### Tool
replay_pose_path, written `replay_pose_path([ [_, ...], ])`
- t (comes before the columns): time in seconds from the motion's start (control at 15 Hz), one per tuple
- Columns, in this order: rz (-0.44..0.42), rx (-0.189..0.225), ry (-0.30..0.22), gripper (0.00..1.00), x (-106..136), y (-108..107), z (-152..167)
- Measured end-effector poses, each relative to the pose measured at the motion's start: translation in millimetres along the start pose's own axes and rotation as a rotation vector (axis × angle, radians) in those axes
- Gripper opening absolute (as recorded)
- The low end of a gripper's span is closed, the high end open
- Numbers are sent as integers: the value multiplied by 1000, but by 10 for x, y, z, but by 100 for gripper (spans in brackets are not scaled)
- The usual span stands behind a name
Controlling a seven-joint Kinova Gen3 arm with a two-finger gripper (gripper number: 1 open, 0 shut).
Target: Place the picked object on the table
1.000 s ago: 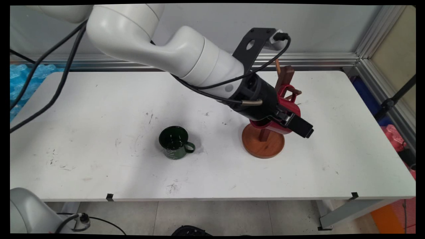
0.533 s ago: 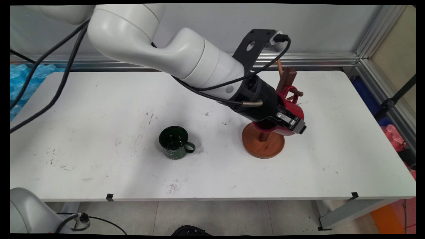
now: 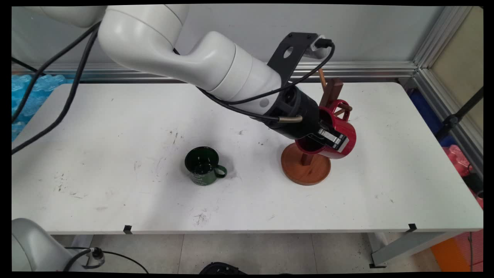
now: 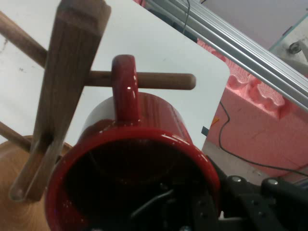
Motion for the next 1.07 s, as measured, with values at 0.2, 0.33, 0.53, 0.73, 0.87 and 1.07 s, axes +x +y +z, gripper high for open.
replay_pose_path([
  [0.2,2,1,-1,0,2,17,-38],
  [0.33,3,-3,-1,0,4,42,-59],
  [0.53,1,-22,-4,0,3,141,-96],
  [0.73,-4,-53,-1,0,23,293,-104],
  [0.87,-7,-69,1,0,37,372,-99],
  [1.07,-12,-92,4,0,55,489,-90],
])
